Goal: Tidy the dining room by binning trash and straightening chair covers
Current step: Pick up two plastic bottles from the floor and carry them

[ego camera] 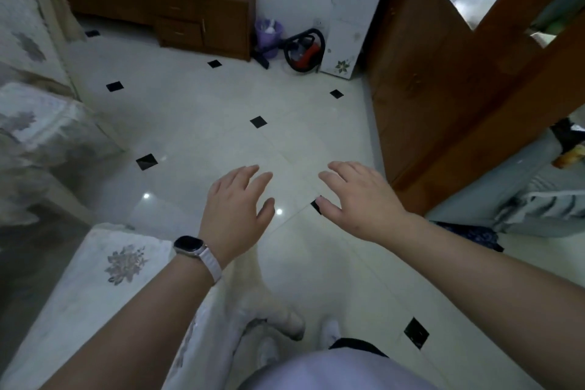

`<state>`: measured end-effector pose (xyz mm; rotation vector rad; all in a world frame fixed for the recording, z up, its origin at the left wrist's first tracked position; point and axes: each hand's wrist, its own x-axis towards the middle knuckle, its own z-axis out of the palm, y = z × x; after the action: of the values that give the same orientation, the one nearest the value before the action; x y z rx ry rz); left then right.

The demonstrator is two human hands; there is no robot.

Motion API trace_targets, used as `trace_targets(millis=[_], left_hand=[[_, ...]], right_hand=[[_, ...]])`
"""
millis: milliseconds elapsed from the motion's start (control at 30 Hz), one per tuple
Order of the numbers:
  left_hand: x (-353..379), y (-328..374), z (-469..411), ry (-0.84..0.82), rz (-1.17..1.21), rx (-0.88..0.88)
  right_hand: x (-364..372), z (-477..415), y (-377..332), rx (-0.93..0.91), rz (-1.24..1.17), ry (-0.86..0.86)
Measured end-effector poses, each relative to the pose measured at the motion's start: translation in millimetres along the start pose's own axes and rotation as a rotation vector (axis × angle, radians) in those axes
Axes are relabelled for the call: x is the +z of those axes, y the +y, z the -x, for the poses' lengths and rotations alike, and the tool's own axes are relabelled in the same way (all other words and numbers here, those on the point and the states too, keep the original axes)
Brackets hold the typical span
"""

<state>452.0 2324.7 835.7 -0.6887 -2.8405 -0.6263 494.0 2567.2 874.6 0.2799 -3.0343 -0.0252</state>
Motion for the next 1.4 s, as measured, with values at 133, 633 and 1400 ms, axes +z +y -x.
trace_targets(millis=[133,633,1400], left_hand=[[5.0,-20.7,-21.2,0.021,0.013,-0.061],[36.5,-58.1,-178.0,-0.051,-0.126,-0.219],[67.6,-231.5,-476.3,0.010,-0.119,-0.325]], right_hand=[[4.4,-43.5,1.6,-0.028,-0.005,-0.031],[56.2,-229.5,98.7,-0.187,-0.189,0.036],[95.7,-573.4,168.8,-0.185,-0.173,-0.039]])
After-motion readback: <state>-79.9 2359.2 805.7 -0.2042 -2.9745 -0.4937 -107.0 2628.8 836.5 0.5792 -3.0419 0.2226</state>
